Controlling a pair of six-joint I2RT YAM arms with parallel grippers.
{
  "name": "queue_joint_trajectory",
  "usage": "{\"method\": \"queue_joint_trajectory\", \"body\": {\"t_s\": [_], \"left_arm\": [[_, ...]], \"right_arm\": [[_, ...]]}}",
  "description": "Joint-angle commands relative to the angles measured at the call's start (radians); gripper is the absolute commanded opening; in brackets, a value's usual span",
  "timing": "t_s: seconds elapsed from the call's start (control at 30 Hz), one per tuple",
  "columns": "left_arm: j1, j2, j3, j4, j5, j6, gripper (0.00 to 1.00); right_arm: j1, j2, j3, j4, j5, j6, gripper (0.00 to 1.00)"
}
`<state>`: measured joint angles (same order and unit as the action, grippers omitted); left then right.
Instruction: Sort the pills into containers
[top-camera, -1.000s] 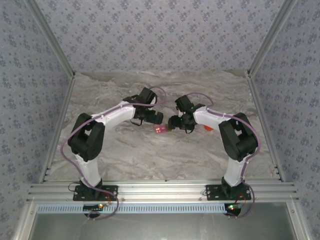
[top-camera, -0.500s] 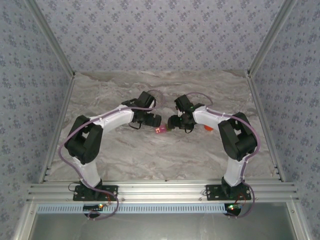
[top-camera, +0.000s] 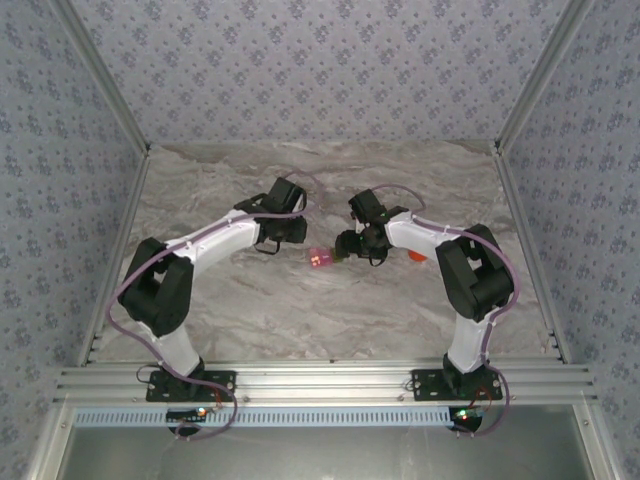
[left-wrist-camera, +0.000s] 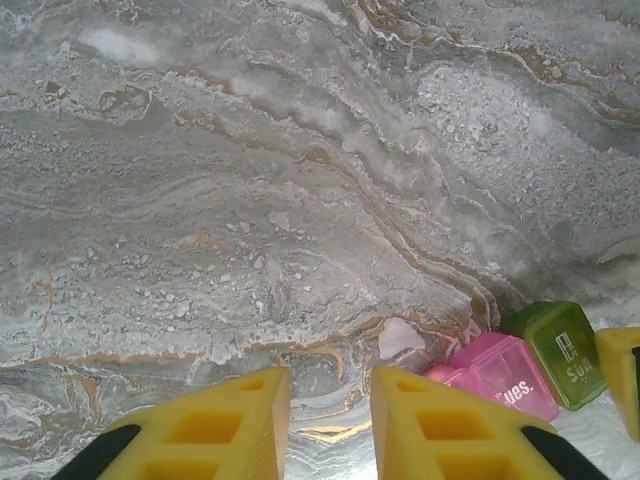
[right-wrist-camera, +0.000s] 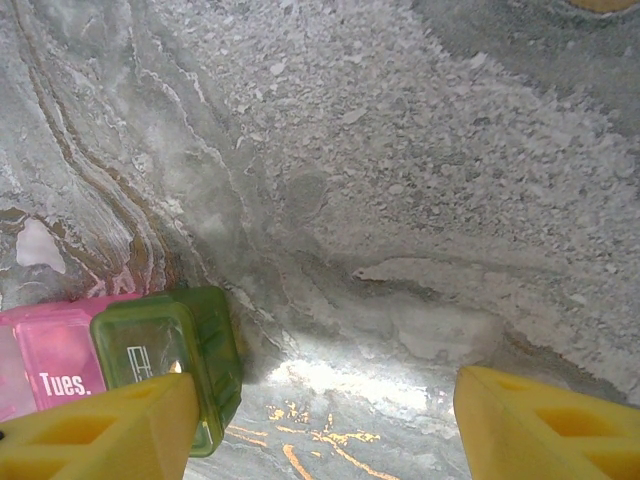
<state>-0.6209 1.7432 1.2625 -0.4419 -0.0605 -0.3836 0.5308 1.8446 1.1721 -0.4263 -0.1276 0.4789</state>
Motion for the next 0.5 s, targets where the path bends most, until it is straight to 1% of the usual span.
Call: {"method": "queue_joint_trajectory", "body": {"t_s": [0.0,0.17,0.47], "left_arm": [[0.004,0.029,0.040,-0.024,0.039,-0.001,0.26],[-0.002,0.058,0.049,-0.027,0.085,-0.003,0.25],[-0.034,0.086,0.056,-0.025,0.115,-0.003,0.25]], "right_arm": [[0.005,0.035,0.011,-0.036,0.020,0.003,0.70],[0.007,0.032,0.012,-0.034,0.021,0.004,0.70],[0.008,0.030,0.012,-0.036,0.023,0.003,0.70]]}}
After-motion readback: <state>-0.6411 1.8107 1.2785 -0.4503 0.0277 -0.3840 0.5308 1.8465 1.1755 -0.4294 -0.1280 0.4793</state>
